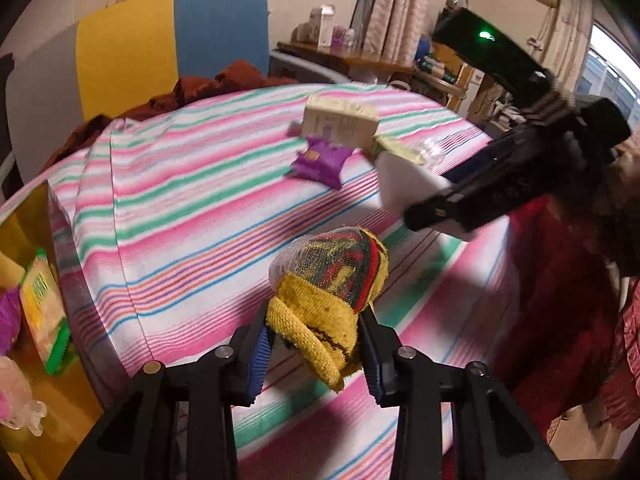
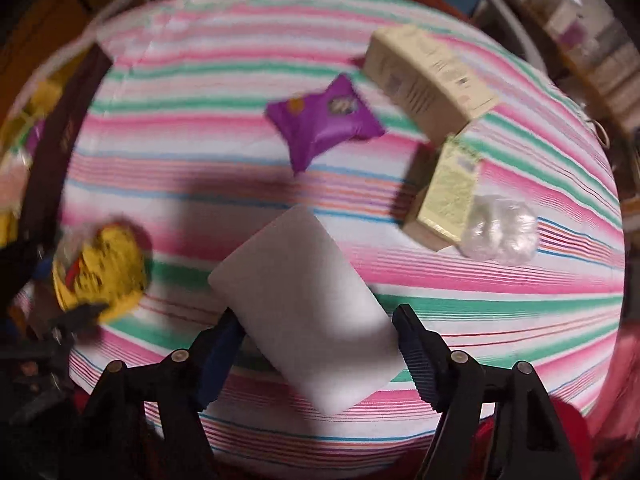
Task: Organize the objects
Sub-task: 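Carry sock and foam block into the gold tray and open both tools, then move both tools from the gold tray back to the remaining items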
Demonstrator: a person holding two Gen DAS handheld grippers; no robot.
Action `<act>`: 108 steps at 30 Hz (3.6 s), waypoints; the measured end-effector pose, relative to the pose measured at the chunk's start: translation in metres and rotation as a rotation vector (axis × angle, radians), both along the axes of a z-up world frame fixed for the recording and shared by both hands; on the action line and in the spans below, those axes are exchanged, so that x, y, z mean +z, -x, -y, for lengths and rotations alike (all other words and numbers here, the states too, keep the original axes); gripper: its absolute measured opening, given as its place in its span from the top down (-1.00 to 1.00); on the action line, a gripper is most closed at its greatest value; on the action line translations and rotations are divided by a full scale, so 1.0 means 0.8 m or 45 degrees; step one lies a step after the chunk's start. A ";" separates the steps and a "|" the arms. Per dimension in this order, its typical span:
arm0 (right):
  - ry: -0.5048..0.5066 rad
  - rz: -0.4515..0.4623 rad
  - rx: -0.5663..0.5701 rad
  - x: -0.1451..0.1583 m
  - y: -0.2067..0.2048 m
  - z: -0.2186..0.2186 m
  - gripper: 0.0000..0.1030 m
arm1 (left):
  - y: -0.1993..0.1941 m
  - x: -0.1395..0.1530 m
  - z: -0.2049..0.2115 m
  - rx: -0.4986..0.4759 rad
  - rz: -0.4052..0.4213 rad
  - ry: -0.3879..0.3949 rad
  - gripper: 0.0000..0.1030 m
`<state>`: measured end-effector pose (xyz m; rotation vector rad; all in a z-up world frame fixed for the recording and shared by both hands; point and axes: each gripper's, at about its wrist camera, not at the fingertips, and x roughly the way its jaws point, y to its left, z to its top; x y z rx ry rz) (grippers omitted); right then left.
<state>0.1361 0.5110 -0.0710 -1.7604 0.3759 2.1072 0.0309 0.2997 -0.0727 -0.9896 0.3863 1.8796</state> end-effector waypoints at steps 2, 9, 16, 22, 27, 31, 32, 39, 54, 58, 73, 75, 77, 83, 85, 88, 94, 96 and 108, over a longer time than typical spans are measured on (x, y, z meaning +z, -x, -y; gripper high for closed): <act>-0.016 -0.060 -0.036 0.014 -0.006 -0.001 -0.47 | -0.005 0.015 0.007 0.008 -0.022 -0.034 0.24; -0.064 -0.248 -0.159 0.057 -0.009 0.003 -0.47 | 0.001 0.063 0.049 0.110 -0.057 -0.134 0.24; -0.022 -0.474 -0.177 0.081 0.036 0.070 -0.48 | 0.020 0.099 0.106 0.324 -0.142 -0.159 0.24; 0.028 -0.610 -0.149 0.081 0.078 0.116 -0.48 | 0.043 0.114 0.159 0.544 -0.190 -0.128 0.24; 0.086 -0.677 -0.090 0.090 0.107 0.156 -0.49 | 0.058 0.114 0.197 0.676 -0.201 -0.114 0.24; 0.136 -0.713 -0.044 0.093 0.131 0.183 -0.51 | 0.064 0.108 0.230 0.758 -0.194 -0.102 0.24; 0.147 -0.717 -0.030 0.093 0.136 0.191 -0.51 | 0.064 0.106 0.238 0.773 -0.193 -0.099 0.24; 0.215 -0.714 0.070 0.089 0.172 0.239 -0.51 | 0.070 0.090 0.283 0.874 -0.153 -0.088 0.24; 0.245 -0.672 0.176 0.083 0.256 0.288 -0.53 | 0.089 0.055 0.367 1.067 -0.037 -0.127 0.24; 0.237 -0.659 0.173 0.079 0.277 0.293 -0.55 | 0.094 0.051 0.357 1.054 -0.027 -0.111 0.22; 0.200 -0.649 0.134 0.063 0.303 0.286 -0.78 | 0.092 0.054 0.343 1.095 -0.066 -0.038 -0.07; 0.200 -0.647 0.140 0.063 0.300 0.287 -0.78 | 0.092 0.055 0.341 1.094 -0.070 -0.029 -0.07; 0.190 -0.648 0.147 0.063 0.297 0.290 -0.78 | 0.090 0.056 0.342 1.097 -0.073 -0.029 -0.07; 0.162 -0.662 0.153 0.065 0.279 0.297 -0.78 | 0.083 0.066 0.342 1.100 -0.103 -0.034 -0.07; 0.133 -0.676 0.157 0.069 0.269 0.300 -0.78 | 0.080 0.071 0.341 1.100 -0.115 -0.040 -0.07; 0.040 -0.707 0.175 0.079 0.251 0.308 -0.79 | 0.076 0.075 0.340 1.094 -0.132 -0.044 -0.07; -0.129 -0.767 0.200 0.097 0.221 0.324 -0.82 | 0.068 0.080 0.340 1.101 -0.150 -0.043 -0.07; -0.168 -0.778 0.215 0.100 0.213 0.328 -0.84 | 0.065 0.082 0.340 1.106 -0.157 -0.040 -0.07; -0.273 -0.799 0.252 0.098 0.178 0.343 -0.87 | 0.052 0.093 0.330 1.080 -0.188 -0.048 -0.07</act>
